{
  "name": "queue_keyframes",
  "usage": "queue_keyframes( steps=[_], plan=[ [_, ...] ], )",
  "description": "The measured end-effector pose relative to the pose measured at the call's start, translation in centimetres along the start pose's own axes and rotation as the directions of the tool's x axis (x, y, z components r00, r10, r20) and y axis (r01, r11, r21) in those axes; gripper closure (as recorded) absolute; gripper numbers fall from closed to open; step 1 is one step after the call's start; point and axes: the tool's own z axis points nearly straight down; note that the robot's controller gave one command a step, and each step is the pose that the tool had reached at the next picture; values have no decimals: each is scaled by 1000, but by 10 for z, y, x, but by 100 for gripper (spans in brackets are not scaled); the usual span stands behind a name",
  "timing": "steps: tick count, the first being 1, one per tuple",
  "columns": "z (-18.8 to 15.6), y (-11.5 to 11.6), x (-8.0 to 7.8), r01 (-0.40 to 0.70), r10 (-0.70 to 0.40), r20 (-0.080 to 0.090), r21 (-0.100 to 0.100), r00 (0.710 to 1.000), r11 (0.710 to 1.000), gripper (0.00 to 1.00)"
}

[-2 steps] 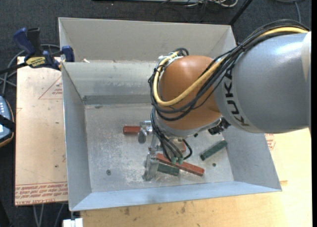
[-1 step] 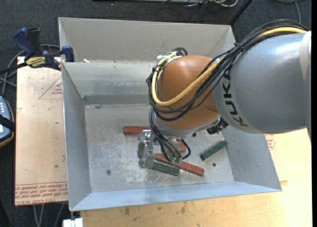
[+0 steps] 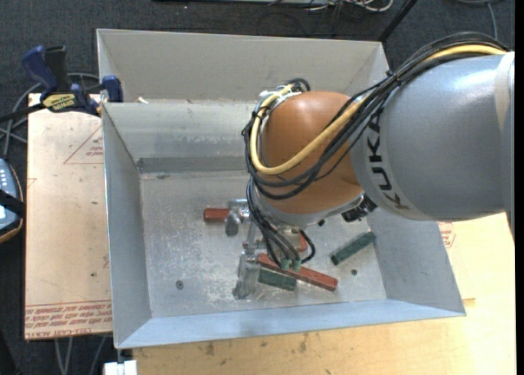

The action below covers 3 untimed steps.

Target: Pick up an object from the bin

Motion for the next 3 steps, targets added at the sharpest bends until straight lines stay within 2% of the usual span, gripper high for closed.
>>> queue_keyframes(
  steps=[1,2,3],
  plan=[
    [44,-52,-1,271,-271,-2,2,963,963,0],
    [134,-118,-47,212,-212,-3,2,977,977,0],
    [130,-114,-47,218,-218,1,-1,976,976,100]
  ],
)
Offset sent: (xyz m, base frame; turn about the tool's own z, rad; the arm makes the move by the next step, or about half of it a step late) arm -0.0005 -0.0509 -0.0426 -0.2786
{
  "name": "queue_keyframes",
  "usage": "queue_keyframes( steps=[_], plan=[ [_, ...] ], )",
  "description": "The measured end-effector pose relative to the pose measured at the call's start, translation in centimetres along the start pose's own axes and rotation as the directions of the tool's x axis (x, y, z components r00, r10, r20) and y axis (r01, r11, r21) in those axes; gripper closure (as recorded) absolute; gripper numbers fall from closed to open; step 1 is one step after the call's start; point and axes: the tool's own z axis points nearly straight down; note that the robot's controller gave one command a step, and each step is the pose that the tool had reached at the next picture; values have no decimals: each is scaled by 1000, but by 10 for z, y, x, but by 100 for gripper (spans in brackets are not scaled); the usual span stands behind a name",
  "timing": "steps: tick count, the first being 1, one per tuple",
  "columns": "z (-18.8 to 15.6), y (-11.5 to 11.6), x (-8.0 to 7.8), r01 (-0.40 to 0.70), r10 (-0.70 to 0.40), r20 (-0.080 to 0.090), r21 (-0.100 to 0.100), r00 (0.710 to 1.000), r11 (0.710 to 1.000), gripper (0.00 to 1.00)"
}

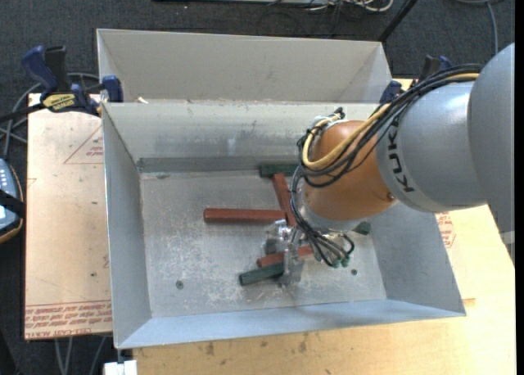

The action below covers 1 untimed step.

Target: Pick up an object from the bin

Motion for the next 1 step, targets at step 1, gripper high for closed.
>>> queue_keyframes(
  steps=[1],
  plan=[
    [-154,-24,25,126,-126,9,5,992,992,100]
  ],
)
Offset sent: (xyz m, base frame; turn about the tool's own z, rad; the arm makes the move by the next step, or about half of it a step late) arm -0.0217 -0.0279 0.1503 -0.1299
